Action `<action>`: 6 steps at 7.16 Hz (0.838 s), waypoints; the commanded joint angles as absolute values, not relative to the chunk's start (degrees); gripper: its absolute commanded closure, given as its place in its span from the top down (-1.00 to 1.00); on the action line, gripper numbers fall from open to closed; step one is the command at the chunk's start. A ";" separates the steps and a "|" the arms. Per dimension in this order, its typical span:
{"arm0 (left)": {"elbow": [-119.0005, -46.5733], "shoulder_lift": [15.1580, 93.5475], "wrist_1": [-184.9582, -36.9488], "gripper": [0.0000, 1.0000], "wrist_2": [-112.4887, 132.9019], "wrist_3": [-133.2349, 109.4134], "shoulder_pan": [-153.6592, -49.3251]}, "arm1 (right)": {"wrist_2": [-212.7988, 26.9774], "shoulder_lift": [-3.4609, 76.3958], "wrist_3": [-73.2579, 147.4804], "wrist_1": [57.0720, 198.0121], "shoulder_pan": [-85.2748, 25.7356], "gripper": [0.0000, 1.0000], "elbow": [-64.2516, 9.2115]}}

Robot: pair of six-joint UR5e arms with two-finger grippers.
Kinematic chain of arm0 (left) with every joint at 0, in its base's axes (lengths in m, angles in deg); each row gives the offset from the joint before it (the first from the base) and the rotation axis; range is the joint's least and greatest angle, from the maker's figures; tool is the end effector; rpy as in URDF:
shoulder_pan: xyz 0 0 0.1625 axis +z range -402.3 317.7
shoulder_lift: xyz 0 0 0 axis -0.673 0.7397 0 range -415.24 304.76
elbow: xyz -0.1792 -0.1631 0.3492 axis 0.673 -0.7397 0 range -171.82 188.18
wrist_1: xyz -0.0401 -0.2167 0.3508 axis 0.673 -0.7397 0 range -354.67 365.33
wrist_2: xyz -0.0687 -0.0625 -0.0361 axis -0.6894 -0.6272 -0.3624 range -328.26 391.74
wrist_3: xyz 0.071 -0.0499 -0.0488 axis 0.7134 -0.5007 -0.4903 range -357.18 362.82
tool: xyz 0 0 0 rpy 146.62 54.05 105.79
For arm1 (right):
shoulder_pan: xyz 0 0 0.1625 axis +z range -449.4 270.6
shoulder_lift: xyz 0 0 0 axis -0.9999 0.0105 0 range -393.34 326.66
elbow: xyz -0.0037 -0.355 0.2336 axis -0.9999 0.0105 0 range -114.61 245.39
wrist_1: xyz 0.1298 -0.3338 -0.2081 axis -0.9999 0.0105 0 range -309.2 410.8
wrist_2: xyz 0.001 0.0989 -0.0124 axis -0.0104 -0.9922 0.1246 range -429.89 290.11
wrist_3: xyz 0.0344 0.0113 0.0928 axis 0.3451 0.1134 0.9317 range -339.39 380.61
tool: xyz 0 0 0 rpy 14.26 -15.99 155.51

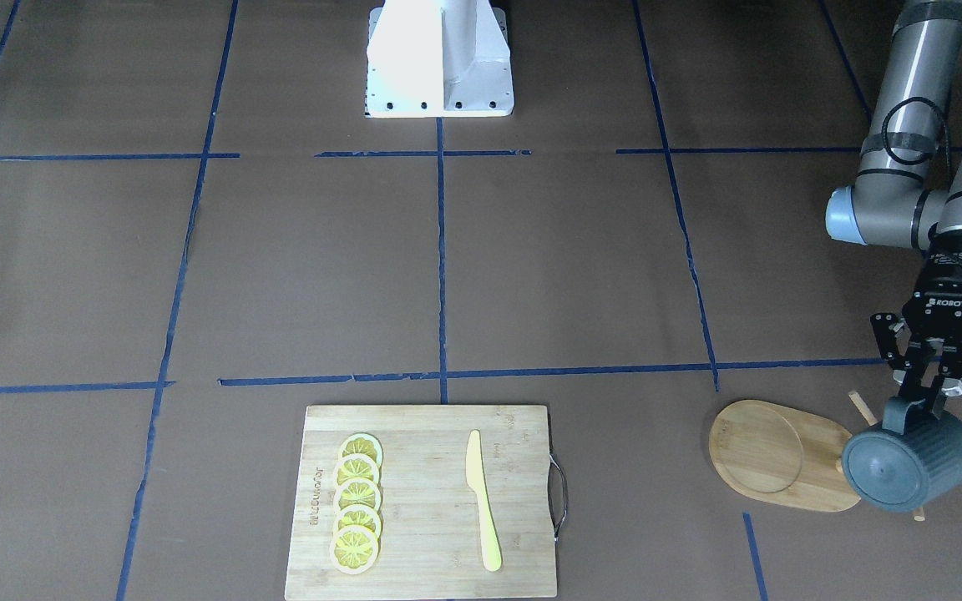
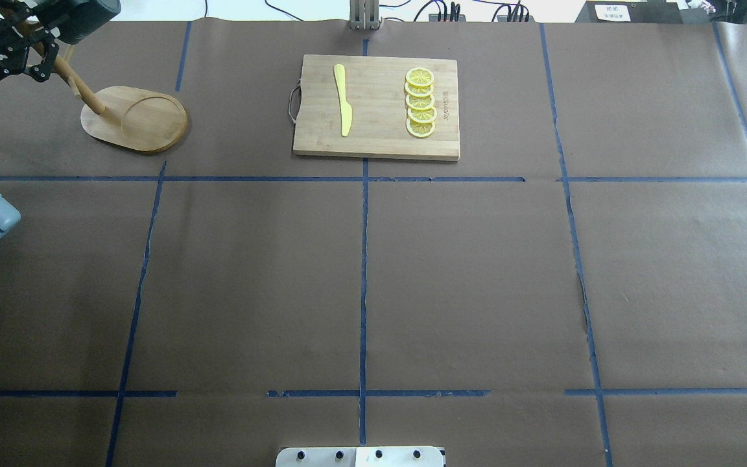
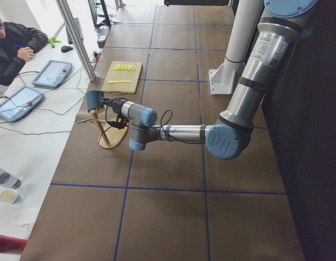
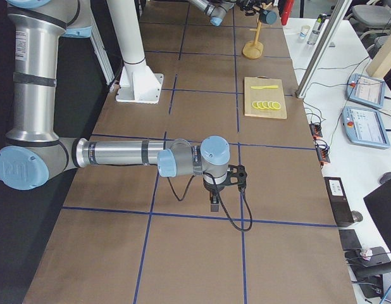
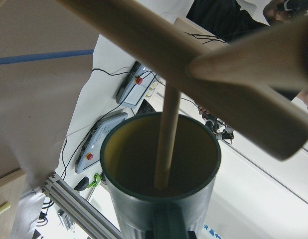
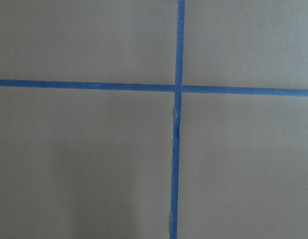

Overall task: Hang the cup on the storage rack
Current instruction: 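Lower the mug handle onto a peg of the wooden stand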

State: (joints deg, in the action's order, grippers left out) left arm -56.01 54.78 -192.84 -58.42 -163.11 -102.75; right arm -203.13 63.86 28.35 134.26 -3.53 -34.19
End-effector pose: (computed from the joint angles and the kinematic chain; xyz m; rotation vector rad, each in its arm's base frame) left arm 0.1858 -0.5977 0.4827 -0.2905 2.1195 -1.5966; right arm 0.0326 -0.4518 0.6241 0.0695 -0.7643 0.0012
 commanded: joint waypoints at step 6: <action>-55.45 53.13 -193.56 -0.89 -58.61 -163.29 -102.59 | -203.04 63.87 28.34 134.20 -3.53 1.00 -34.02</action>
